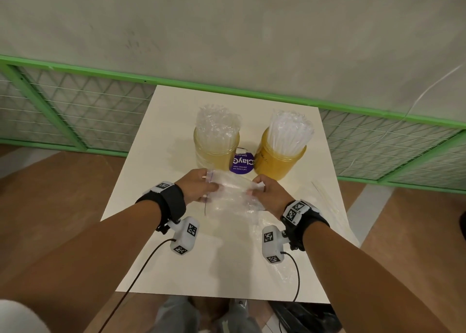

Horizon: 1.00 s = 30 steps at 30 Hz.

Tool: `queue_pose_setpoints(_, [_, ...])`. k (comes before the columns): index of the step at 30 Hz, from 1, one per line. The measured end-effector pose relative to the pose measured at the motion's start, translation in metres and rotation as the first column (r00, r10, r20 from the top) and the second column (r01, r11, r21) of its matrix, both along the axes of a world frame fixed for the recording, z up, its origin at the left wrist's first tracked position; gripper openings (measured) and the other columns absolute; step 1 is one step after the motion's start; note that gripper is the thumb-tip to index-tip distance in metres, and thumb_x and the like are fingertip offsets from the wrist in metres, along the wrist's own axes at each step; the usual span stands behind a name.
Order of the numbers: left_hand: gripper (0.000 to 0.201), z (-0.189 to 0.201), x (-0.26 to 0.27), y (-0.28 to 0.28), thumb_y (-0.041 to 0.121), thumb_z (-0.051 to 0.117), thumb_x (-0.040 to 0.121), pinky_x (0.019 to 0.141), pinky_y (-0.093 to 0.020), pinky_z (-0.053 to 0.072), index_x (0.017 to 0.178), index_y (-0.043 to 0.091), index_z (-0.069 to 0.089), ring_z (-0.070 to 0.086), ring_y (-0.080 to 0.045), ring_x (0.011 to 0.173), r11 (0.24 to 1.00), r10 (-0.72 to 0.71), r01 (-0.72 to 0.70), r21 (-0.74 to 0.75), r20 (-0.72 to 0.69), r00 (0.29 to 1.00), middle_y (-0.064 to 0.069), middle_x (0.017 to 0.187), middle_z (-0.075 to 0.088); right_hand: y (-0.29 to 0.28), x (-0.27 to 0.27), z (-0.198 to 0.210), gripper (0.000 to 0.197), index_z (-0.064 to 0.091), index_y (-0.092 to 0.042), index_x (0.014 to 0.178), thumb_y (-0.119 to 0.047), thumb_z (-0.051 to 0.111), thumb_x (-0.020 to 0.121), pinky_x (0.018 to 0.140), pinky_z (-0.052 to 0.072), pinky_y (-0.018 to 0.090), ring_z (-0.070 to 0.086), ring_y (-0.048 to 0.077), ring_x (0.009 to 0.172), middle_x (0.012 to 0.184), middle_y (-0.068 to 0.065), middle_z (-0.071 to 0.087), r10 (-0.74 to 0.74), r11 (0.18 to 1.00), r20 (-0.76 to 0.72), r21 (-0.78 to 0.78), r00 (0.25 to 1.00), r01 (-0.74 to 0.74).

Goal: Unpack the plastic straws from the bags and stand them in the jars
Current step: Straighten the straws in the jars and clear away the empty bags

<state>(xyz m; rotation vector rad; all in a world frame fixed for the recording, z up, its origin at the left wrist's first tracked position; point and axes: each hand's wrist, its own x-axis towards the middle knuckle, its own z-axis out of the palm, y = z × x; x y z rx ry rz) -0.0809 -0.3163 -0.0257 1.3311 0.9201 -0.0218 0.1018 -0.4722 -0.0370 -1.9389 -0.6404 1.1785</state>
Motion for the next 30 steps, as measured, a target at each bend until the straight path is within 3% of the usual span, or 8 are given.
queue_pose_setpoints(2, [0.027,-0.004,-0.005,-0.001,0.006,0.070,0.089,0.073,-0.034,0.059,0.114,0.013,0.063,0.071,-0.023,0.087,0.995,-0.098,0.097,-0.031,-0.036,0.994,-0.009,0.101,0.073,-0.001,0.003,-0.001,0.024,0.056,-0.024,0.105,-0.021,0.076,0.091,0.082,0.057,0.041,0.070,0.024,0.083,0.103,0.013,0.073,-0.010,1.000,0.028,0.023,1.000,0.009])
queue_pose_setpoints(5, [0.023,-0.011,-0.010,0.002,0.000,0.068,0.089,0.077,-0.042,0.060,0.108,0.010,0.061,0.068,-0.027,0.072,0.993,-0.104,0.108,0.039,-0.080,0.991,-0.012,0.084,0.070,-0.003,0.004,0.000,0.045,0.060,-0.014,0.124,-0.017,0.082,0.085,0.099,0.056,0.043,0.073,0.032,0.106,0.113,0.013,0.075,-0.099,0.994,-0.208,0.017,0.973,0.104])
queue_pose_setpoints(11, [0.027,-0.010,-0.012,0.004,-0.003,0.064,0.089,0.070,-0.052,0.059,0.106,0.017,0.061,0.068,-0.036,0.074,0.985,-0.111,0.116,0.128,-0.043,0.993,-0.015,0.087,0.069,-0.008,-0.002,0.005,0.023,0.057,-0.011,0.114,-0.001,0.065,0.095,0.067,0.062,0.041,0.073,0.030,0.084,0.108,0.017,0.070,0.046,0.990,-0.282,-0.118,0.958,-0.082])
queue_pose_setpoints(16, [0.054,-0.005,-0.009,0.014,-0.012,0.044,0.090,0.048,-0.029,0.047,0.132,0.020,0.051,0.052,-0.029,0.067,0.996,-0.063,0.061,0.064,0.020,0.998,-0.018,0.093,0.058,-0.002,-0.004,0.005,0.022,0.051,-0.017,0.097,0.005,0.050,0.096,0.067,0.059,0.032,0.063,0.021,0.077,0.090,0.009,0.063,0.069,0.997,-0.200,-0.002,0.977,-0.071])
queue_pose_setpoints(21, [0.043,0.000,-0.013,0.018,-0.023,0.027,0.084,0.052,-0.029,0.041,0.078,0.007,0.058,0.053,-0.026,0.064,0.993,-0.017,0.026,-0.116,0.079,0.997,-0.018,0.084,0.063,0.008,0.000,-0.001,0.044,0.066,-0.023,0.076,0.017,0.050,0.088,0.070,0.060,0.035,0.058,0.027,0.087,0.100,0.015,0.057,0.079,0.997,-0.108,0.015,0.991,-0.077])
queue_pose_setpoints(24, [0.031,-0.002,-0.020,0.021,-0.007,0.034,0.089,0.062,-0.034,0.048,0.073,0.000,0.060,0.051,-0.030,0.061,0.974,-0.007,0.008,-0.225,0.006,1.000,-0.017,0.064,0.052,0.009,-0.002,-0.004,0.039,0.073,-0.026,0.071,0.006,0.054,0.081,0.091,0.058,0.055,0.060,0.029,0.087,0.093,0.015,0.063,0.163,0.985,-0.005,-0.051,0.987,-0.163])
queue_pose_setpoints(27, [0.023,-0.002,-0.017,0.019,0.021,0.061,0.093,0.066,-0.038,0.054,0.076,0.006,0.059,0.060,-0.029,0.066,0.980,-0.032,0.017,-0.196,-0.073,0.997,-0.015,0.067,0.053,0.013,-0.009,0.000,0.023,0.077,-0.007,0.092,-0.001,0.055,0.090,0.090,0.058,0.043,0.067,0.023,0.083,0.087,0.006,0.073,0.130,0.987,-0.100,-0.080,0.986,-0.139])
queue_pose_setpoints(30, [0.030,-0.010,-0.015,0.018,0.006,0.079,0.080,0.072,-0.046,0.061,0.089,0.013,0.052,0.058,-0.026,0.081,0.990,-0.136,0.139,0.036,-0.084,0.987,-0.009,0.091,0.046,0.020,-0.013,0.002,0.028,0.067,0.000,0.106,-0.023,0.066,0.091,0.088,0.061,0.039,0.066,0.022,0.085,0.099,0.010,0.070,0.141,0.981,-0.133,-0.117,0.981,-0.157])
